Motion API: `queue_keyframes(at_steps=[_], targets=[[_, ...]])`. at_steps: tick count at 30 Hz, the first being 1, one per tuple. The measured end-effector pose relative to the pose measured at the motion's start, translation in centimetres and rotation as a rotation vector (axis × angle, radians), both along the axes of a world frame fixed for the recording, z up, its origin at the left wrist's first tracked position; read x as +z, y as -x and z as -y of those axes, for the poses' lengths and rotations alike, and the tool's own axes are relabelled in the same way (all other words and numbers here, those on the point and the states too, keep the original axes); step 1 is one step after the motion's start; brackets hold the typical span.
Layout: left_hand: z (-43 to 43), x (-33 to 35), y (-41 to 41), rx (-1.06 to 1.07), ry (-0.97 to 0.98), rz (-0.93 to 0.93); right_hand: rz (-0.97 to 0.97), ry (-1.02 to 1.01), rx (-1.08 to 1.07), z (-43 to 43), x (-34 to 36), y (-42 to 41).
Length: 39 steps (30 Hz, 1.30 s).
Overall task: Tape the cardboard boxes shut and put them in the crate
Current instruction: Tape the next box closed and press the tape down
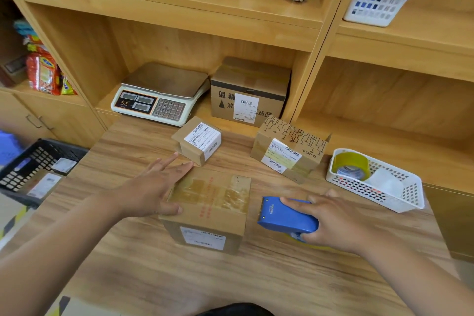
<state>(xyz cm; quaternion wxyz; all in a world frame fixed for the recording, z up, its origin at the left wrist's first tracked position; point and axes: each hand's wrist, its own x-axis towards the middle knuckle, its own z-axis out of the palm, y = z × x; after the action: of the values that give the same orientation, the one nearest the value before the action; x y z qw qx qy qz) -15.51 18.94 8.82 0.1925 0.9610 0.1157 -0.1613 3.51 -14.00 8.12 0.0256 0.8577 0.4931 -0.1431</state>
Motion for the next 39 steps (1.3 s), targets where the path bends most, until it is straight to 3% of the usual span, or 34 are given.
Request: queue_keyframes(at_steps=[9,14,20,31,39], targets=[[8.3,0.7,-5.3,-0.406,-0.24,-0.009,-0.046,-0.052,0.009,-0.3,-2.2,0.1],[10.3,-0.3,-7.6,-0.433,-0.286,-0.087,-0.078,-0.113,-0.014,0.3,-2.6,0.2],[10.5,-0.1,-8.0,-0.474,-0.305,0.025,-0.063,-0.2,-0.046,1.9,-3.0,-0.6],[11.1,1.9,-8.8,-0.439,-0.043,0.3,0.029,-0.324,-0.163,4.9,3.2,-0.1],[7.9,0.0,-6.9,-0.255,0.283,0.255,0.049,-0.28,-0.135,2.0,3.8,1.1]])
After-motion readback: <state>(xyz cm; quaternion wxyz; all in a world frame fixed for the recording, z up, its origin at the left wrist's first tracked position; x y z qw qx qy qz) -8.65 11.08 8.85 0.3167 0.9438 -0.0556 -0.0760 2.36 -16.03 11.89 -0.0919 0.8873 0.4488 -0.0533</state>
